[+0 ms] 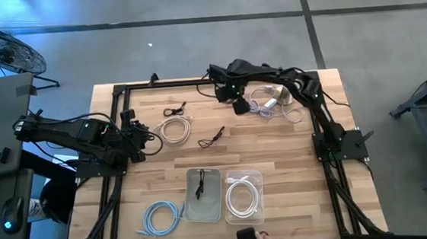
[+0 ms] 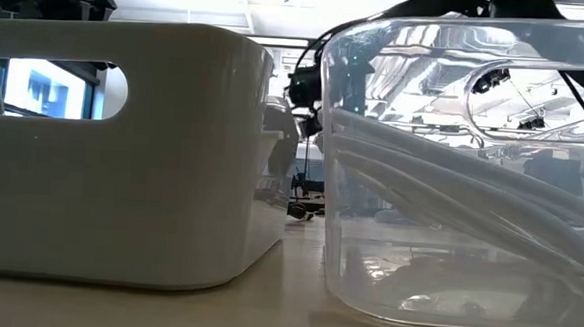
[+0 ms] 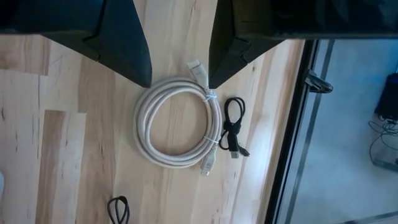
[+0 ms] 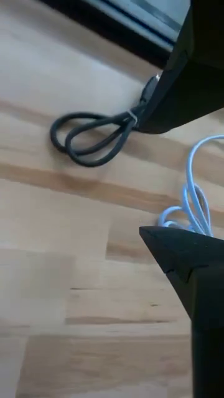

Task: Pick & Place USB Port
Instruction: Put the black USB cable into the gray bin

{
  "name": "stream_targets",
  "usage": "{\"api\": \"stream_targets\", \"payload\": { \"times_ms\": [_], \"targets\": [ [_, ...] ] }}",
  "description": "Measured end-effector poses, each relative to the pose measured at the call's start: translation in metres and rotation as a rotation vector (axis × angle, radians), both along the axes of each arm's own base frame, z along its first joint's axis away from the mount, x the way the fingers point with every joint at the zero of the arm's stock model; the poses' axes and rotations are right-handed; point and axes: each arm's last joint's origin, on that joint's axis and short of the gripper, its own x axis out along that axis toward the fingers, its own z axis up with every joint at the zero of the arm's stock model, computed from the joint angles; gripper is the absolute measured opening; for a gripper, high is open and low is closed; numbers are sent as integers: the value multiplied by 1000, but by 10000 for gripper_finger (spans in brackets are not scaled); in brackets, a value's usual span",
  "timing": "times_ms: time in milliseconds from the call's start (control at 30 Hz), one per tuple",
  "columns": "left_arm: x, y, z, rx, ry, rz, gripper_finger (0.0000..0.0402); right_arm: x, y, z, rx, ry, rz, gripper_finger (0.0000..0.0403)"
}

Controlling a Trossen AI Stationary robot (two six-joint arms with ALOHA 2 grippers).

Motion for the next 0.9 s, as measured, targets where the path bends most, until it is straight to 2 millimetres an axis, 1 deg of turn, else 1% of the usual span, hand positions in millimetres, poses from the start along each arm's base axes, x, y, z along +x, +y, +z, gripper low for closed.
{"api": "stream_targets", "payload": {
  "times_ms": [67,333,433,600,900],
  "targets": [
    [0,0,0,-1,-2,3,154,2,1,-3,3,1,12,252],
    [0,0,0,7,-6,12,154,9,-4,-2,-46,-74,30,252],
    [0,0,0,11,-9,16,154,9,-4,-3,-33,-79,31,252],
    [0,0,0,8,-11,18,154,9,-4,-11,-22,-52,28,252],
    [0,0,0,8,-11,19,154,8,-3,-21,-17,-52,21,252]
  ]
}}
